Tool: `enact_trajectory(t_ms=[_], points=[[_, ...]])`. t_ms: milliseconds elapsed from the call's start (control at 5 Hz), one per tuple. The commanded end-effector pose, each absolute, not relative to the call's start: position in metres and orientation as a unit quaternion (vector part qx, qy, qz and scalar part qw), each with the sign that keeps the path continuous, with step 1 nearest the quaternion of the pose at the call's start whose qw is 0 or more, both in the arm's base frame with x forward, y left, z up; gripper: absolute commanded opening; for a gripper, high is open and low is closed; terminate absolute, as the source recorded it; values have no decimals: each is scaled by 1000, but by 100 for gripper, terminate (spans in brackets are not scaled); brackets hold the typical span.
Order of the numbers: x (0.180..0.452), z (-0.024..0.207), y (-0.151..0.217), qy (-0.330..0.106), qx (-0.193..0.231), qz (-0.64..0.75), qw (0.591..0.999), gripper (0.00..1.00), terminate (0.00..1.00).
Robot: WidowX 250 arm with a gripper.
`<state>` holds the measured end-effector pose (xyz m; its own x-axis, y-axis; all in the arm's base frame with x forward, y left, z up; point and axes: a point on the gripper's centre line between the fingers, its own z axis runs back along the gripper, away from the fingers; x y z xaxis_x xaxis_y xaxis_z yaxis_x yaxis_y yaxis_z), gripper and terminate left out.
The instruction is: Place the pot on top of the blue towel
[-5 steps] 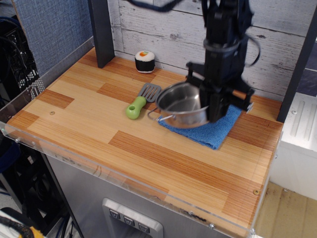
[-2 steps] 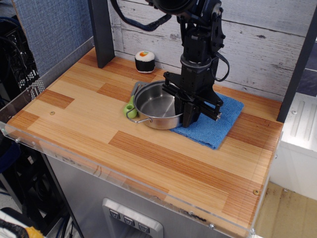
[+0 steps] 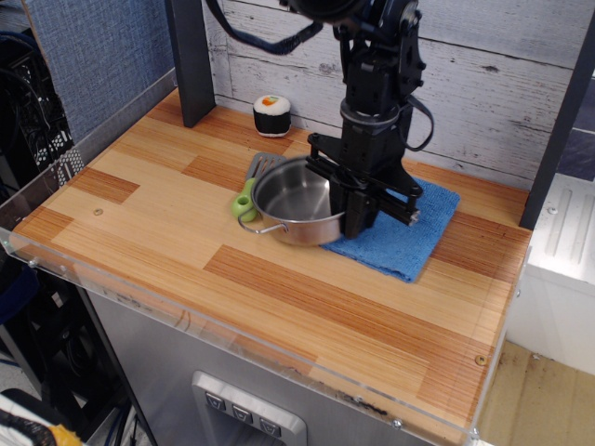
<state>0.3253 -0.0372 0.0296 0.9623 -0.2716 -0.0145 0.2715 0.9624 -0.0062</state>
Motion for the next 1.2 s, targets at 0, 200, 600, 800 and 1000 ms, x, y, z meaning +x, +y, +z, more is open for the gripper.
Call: enact_trajectory(t_ms=[0, 200, 600, 800, 1000], points=[[320, 88, -77, -69, -16, -176, 982, 0, 0], [322, 78, -86, -58, -17, -183, 981, 0, 0], [324, 36, -78, -12, -2, -179, 984, 0, 0], [326, 26, -74, -3, 7, -178, 984, 0, 0], [328, 30, -70, -7, 12, -175, 984, 0, 0]])
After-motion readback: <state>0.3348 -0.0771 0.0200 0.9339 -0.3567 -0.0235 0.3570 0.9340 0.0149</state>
